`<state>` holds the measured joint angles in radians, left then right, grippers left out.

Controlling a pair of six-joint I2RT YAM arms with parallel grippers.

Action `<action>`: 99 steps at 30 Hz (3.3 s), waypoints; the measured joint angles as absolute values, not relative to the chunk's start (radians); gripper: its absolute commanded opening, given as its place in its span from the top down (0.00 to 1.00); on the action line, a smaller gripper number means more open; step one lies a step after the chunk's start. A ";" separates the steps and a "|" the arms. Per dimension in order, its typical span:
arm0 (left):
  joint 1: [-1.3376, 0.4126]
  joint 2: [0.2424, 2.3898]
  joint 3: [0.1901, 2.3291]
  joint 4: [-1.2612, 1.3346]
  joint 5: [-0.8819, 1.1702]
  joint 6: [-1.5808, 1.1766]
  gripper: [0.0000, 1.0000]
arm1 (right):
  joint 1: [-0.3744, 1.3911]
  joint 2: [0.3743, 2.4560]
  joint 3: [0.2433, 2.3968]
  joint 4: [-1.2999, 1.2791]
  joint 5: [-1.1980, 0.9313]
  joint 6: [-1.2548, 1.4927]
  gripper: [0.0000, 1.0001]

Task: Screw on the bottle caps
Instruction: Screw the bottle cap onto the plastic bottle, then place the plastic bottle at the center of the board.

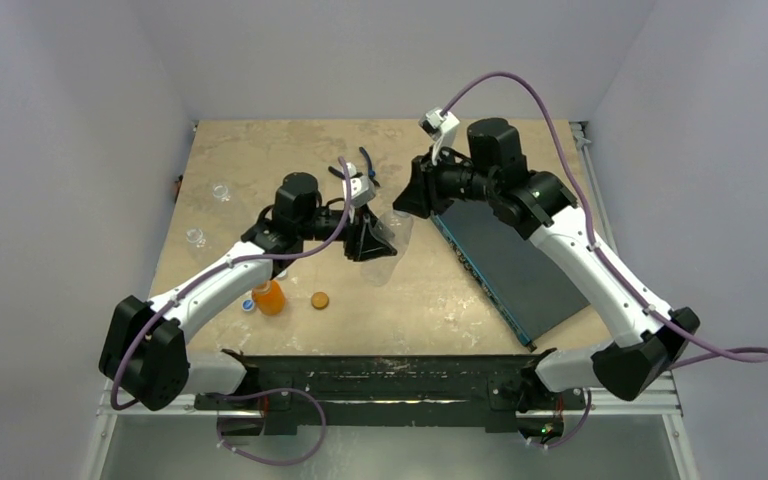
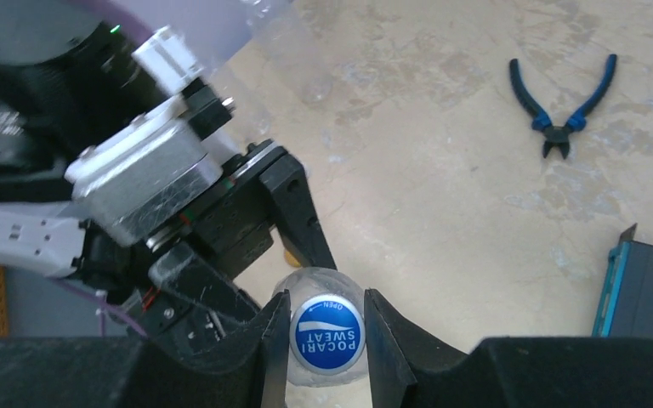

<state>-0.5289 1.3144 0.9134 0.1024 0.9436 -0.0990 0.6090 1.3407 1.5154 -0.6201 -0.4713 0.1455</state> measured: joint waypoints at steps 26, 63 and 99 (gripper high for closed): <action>-0.670 1.323 0.843 0.282 0.291 -0.021 1.00 | 0.668 1.501 1.612 -0.759 -0.147 0.349 0.26; -0.616 1.187 0.916 0.102 -0.011 -0.060 0.00 | 0.656 1.639 1.665 -0.477 0.177 0.294 0.96; -0.582 1.076 0.905 -0.127 -0.269 -0.059 0.00 | 0.412 2.254 2.016 -0.157 0.269 0.074 0.71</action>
<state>-0.5823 1.0756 0.9051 -0.1268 -0.2691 -0.0589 0.4118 2.2536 2.0159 -0.1574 0.2691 0.0738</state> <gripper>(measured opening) 0.996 0.377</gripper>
